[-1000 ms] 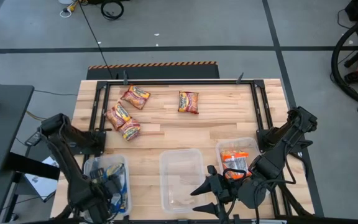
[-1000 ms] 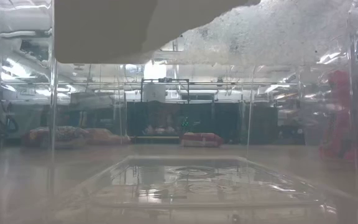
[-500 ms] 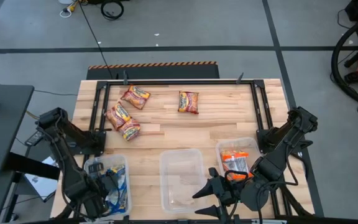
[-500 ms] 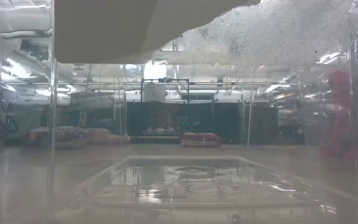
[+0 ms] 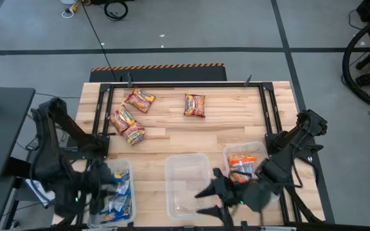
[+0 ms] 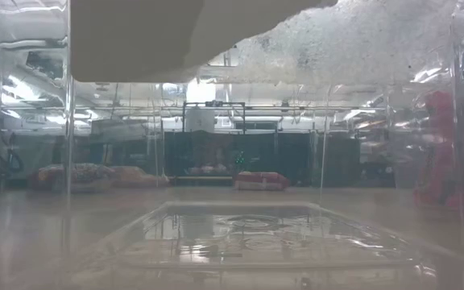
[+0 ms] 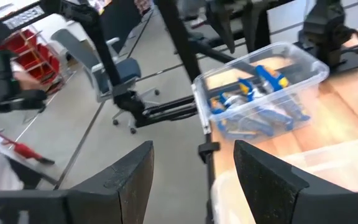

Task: Sort Maruchan noodles
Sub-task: Put the bottom center red noodle pack into the middle transparent bin

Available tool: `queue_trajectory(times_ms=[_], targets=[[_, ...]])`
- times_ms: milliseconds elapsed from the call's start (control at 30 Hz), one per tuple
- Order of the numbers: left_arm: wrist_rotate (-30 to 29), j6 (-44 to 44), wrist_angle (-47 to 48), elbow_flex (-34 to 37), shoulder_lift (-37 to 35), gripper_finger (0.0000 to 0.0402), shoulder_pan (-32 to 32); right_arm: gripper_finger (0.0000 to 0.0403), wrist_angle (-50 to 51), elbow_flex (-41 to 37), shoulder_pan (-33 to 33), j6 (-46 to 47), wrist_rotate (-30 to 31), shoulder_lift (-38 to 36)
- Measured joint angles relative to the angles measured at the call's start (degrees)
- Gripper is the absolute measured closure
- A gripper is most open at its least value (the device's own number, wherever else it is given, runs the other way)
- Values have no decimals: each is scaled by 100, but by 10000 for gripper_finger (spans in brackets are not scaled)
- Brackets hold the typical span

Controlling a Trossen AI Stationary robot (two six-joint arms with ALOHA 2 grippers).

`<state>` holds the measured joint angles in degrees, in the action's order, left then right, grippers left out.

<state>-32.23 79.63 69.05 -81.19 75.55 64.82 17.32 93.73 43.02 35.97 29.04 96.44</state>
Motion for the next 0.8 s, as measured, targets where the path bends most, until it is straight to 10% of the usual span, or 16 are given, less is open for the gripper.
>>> queue_trajectory(times_ms=[300,800], targets=[[-538,-792,174,715,-1004,272,-1159,220,-1,0,-1348,-928,-1133,0],[784,-3773,892,857,-1086,181,-5543,199,792,2,-3284,-2367,-1073,-363]])
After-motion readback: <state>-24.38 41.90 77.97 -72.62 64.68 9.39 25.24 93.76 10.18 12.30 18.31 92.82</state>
